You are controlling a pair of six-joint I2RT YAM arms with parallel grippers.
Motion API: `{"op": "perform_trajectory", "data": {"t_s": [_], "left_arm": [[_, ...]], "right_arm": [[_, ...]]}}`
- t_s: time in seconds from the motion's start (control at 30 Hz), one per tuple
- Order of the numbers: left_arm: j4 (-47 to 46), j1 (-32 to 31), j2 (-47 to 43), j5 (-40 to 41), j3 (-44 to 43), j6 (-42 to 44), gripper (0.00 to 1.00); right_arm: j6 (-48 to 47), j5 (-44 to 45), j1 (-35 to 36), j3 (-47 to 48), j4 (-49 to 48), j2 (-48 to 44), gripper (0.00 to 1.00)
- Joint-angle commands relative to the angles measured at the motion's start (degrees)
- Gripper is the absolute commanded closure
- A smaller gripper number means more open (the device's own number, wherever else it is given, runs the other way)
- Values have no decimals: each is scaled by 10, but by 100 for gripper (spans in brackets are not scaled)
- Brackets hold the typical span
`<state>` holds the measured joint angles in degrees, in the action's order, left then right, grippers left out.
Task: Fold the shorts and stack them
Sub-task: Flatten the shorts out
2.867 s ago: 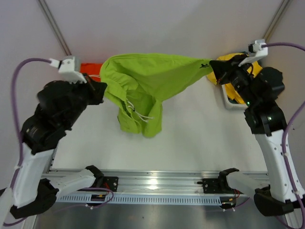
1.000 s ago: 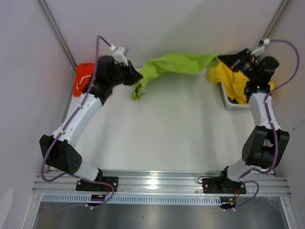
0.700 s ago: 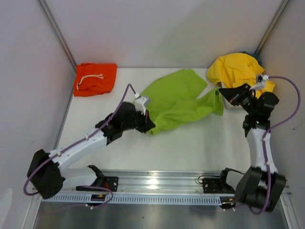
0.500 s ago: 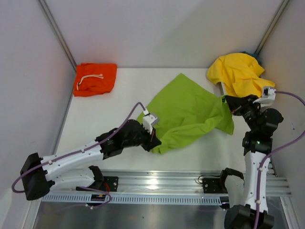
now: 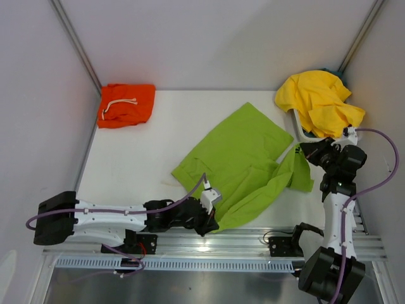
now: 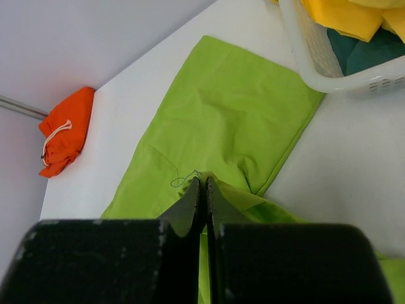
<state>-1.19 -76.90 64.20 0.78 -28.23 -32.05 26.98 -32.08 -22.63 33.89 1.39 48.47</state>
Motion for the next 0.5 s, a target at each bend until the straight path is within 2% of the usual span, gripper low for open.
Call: {"op": "perform_trajectory", "data": {"t_s": [0.0, 0.13, 0.27, 0.33, 0.47], "left_arm": [[-85, -26, 1, 38, 10, -56, 100], [-90, -50, -1, 32, 7, -59, 100], [-53, -102, 3, 69, -13, -60, 100], [-27, -110, -2, 84, -16, -71, 100], [7, -110, -70, 127, -9, -109, 100]], "right_arm": [[-3, 7, -2, 47, -55, 39, 100], [-15, 14, -3, 100, -55, 91, 100], [-16, 16, -2, 111, -72, 110, 100], [-20, -24, -2, 109, -89, 117, 100], [-39, -69, 6, 130, -105, 144, 100]]}}
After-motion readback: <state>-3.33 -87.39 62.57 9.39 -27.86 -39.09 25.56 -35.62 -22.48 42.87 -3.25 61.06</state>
